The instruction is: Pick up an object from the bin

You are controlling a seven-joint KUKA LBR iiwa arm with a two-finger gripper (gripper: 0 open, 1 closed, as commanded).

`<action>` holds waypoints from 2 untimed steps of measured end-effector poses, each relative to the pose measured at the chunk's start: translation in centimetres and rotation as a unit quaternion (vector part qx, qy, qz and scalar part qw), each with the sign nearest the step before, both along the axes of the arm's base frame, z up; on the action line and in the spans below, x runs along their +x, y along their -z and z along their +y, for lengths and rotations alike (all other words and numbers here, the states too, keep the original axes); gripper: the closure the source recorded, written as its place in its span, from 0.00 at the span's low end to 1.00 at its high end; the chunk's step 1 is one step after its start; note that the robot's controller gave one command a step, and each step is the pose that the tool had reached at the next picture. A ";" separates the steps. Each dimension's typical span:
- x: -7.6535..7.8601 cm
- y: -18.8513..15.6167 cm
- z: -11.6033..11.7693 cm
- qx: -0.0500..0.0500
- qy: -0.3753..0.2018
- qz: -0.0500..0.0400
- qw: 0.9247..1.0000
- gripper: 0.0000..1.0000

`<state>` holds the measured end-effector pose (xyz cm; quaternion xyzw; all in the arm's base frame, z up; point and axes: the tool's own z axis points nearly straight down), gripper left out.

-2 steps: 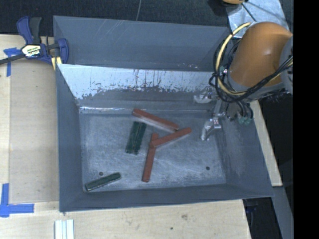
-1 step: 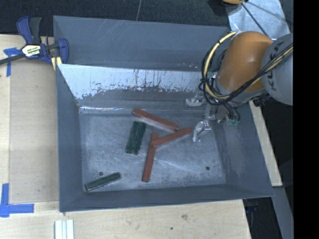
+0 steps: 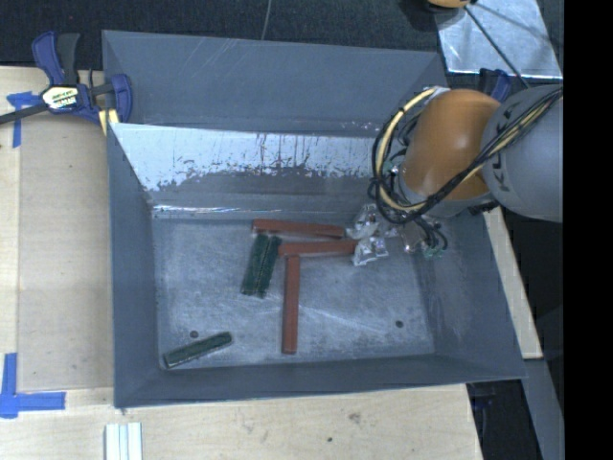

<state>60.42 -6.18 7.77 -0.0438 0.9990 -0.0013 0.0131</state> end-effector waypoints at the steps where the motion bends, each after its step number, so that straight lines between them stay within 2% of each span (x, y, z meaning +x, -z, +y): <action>1: 0.0 0.0 0.0 0.000 0.000 0.000 1.000 1.00; 2: -1.4 -11.8 1.1 0.001 0.010 0.012 1.000 1.00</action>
Offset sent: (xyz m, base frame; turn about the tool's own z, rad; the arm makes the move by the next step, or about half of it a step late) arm -0.0150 0.0119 0.1180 0.0211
